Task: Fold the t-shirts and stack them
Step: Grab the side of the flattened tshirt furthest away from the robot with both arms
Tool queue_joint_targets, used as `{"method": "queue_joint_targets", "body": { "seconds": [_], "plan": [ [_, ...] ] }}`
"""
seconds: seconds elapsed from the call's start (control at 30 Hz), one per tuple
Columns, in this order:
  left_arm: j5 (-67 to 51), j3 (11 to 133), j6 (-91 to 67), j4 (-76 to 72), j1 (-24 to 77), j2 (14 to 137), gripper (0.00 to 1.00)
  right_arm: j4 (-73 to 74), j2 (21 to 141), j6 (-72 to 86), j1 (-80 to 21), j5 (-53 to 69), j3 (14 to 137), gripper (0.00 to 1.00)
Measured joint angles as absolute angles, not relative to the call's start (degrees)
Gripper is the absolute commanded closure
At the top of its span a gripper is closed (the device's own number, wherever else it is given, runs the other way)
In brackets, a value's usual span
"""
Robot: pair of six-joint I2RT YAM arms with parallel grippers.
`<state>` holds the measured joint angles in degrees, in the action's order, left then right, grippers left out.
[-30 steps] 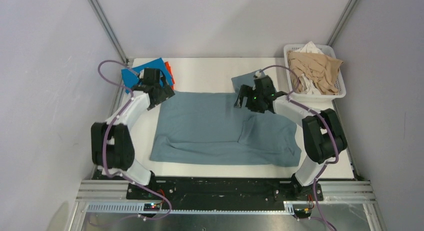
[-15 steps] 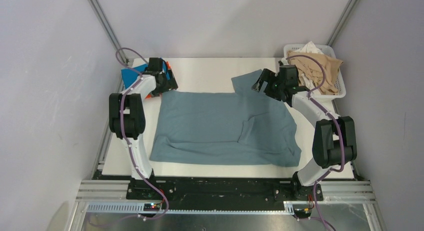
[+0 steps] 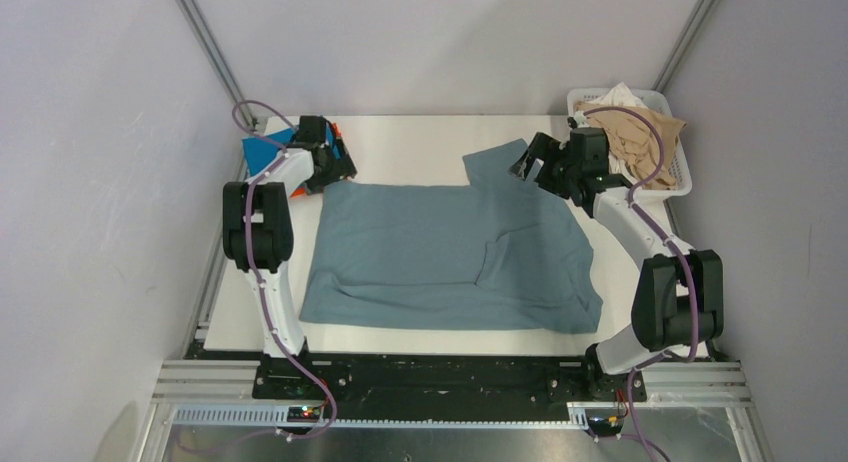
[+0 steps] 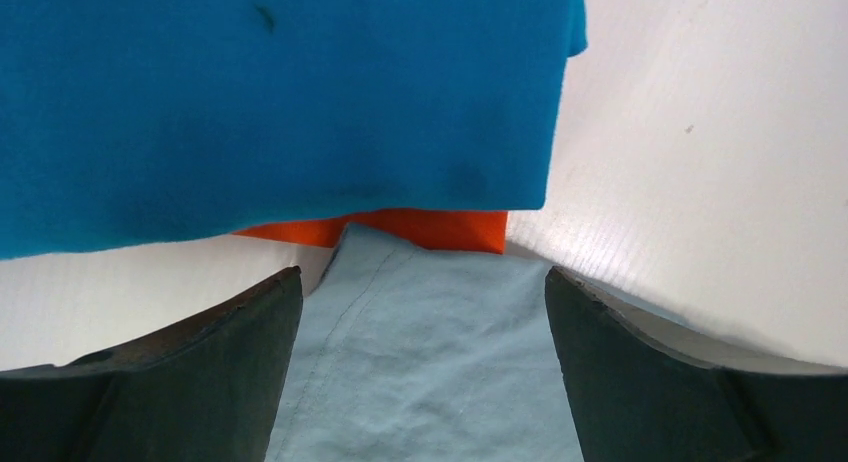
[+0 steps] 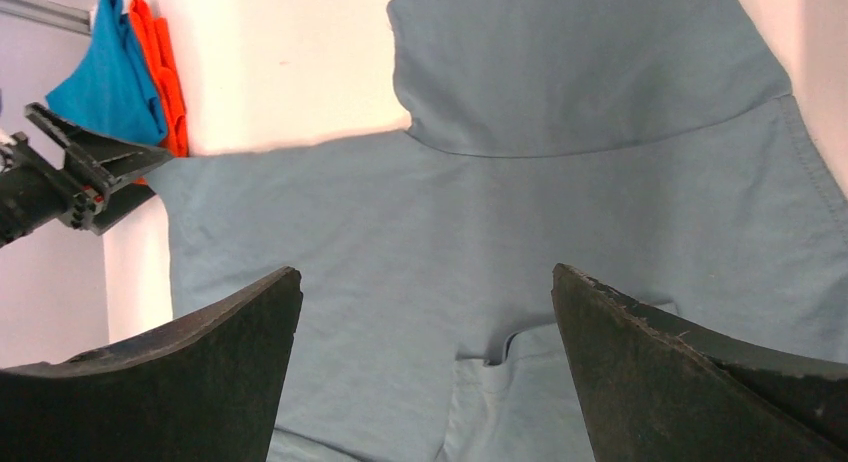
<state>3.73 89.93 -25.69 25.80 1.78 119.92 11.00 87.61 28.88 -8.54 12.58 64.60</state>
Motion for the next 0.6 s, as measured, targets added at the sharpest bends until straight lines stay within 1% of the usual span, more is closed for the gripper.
{"method": "queue_joint_targets", "body": {
  "seconds": [0.33,0.4,0.47,0.5,0.6],
  "plan": [
    [7.9,87.1,-34.0,24.5,1.9,119.9,0.10,9.8,84.5,30.5,-8.5,14.0,61.9,0.00],
    [8.3,86.9,-34.9,24.5,2.0,119.9,0.14,9.7,83.9,30.9,-8.5,14.1,61.5,0.00],
    [8.4,86.9,-35.6,24.4,2.0,119.9,0.19,9.7,83.1,31.1,-8.5,14.1,61.0,0.00],
    [8.4,86.9,-35.8,24.4,2.0,119.9,0.25,9.7,82.7,31.1,-8.5,14.0,60.8,0.00],
    [8.4,86.9,-36.1,24.3,2.1,119.9,0.31,9.7,81.3,31.1,-8.5,14.0,60.7,0.00]
  ]
}}
